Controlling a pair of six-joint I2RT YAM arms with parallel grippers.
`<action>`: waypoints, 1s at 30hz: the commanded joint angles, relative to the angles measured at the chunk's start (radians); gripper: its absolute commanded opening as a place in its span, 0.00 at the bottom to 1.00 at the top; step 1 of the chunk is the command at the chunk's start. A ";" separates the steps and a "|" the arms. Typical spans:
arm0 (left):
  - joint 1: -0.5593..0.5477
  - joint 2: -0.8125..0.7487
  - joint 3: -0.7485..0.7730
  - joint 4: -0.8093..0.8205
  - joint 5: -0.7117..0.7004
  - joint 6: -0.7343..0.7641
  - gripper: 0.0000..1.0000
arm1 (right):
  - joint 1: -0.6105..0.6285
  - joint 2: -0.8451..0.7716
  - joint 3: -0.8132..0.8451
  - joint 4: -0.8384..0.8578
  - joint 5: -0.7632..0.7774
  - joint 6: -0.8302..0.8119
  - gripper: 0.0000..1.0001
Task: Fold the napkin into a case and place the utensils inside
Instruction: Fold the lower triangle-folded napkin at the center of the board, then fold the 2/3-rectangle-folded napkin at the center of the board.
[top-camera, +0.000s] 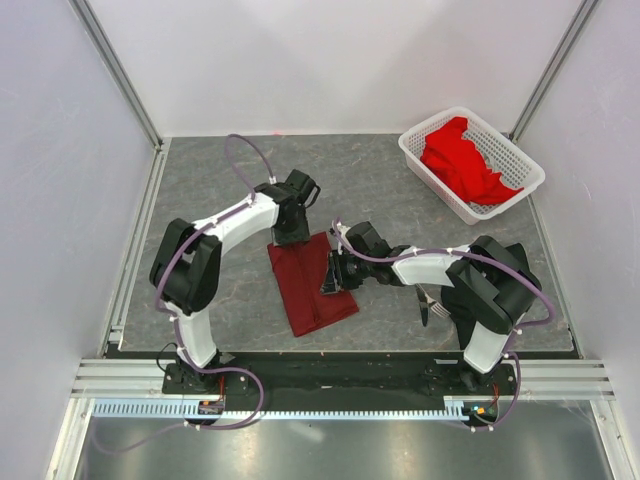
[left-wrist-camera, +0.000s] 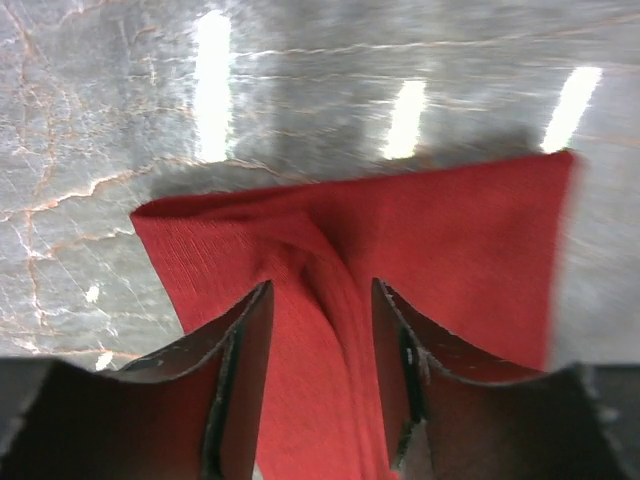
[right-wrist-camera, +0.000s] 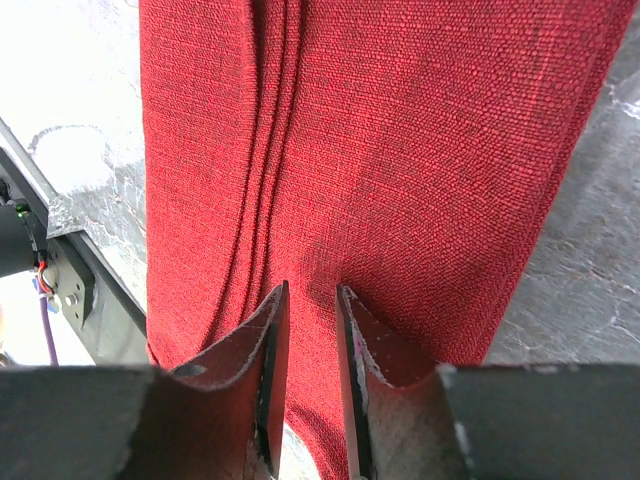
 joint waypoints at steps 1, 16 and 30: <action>0.001 -0.129 0.009 0.046 0.040 0.030 0.57 | -0.012 -0.027 0.026 -0.003 0.015 -0.029 0.33; -0.102 -0.074 0.052 -0.101 -0.210 -0.087 0.48 | -0.058 -0.020 0.069 0.013 -0.042 -0.003 0.40; -0.129 0.113 0.149 -0.176 -0.259 -0.190 0.52 | -0.070 0.002 0.027 0.046 -0.065 -0.008 0.38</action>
